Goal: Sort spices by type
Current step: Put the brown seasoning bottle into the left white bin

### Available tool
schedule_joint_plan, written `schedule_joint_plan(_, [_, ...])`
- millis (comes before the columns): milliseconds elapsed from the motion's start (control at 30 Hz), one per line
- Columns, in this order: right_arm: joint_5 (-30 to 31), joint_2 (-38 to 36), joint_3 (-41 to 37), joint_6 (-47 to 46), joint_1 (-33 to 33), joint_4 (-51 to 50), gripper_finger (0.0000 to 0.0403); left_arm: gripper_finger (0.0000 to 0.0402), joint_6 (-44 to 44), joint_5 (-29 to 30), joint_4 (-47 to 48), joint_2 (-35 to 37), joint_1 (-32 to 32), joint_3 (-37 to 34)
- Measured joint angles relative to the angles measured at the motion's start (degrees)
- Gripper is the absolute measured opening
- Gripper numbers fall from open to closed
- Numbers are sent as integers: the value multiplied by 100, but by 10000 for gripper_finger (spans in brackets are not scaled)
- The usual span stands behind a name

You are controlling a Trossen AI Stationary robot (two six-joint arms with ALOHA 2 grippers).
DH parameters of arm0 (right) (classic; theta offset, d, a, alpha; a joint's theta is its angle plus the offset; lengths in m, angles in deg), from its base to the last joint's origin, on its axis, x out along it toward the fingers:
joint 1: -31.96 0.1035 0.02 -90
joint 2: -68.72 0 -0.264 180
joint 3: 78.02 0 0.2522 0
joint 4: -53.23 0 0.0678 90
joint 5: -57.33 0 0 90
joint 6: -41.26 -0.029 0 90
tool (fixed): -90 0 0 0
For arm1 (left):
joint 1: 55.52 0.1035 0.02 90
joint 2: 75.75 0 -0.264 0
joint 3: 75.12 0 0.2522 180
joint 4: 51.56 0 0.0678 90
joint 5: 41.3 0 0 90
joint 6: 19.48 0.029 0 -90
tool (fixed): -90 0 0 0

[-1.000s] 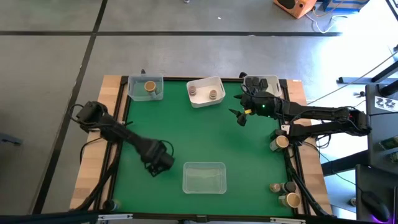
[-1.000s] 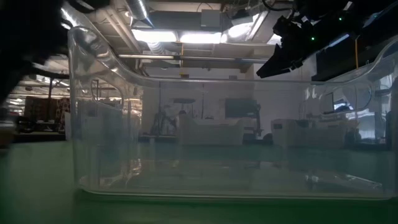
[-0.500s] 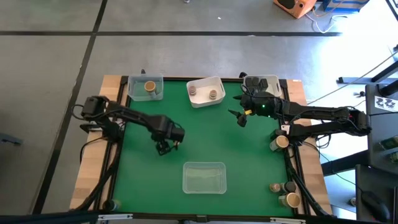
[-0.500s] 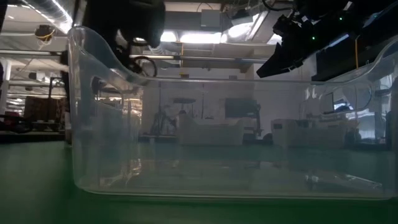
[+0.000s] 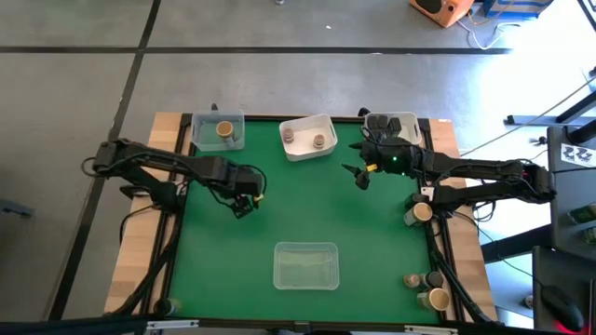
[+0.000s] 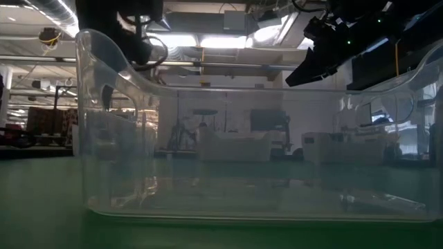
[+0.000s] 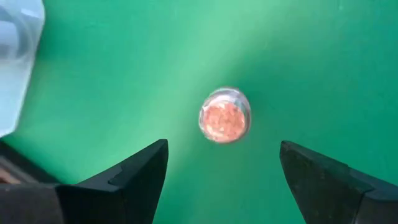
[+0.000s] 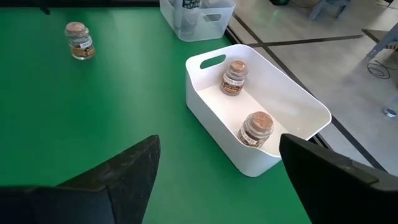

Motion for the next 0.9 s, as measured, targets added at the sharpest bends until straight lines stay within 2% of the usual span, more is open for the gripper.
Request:
schedule_joint_plan(300, [0,0,-1,145,0,-7,331,292,-120,-50,-1363,220,133,-990])
schedule_joint_plan(700, [2,0,-2,166,0,2,331,291,-157,-30,-2371,222,156,-1777])
schedule_joint_plan(900, [0,0,-2,166,0,7,331,249,-111,-32,-2555,222,156,-1940])
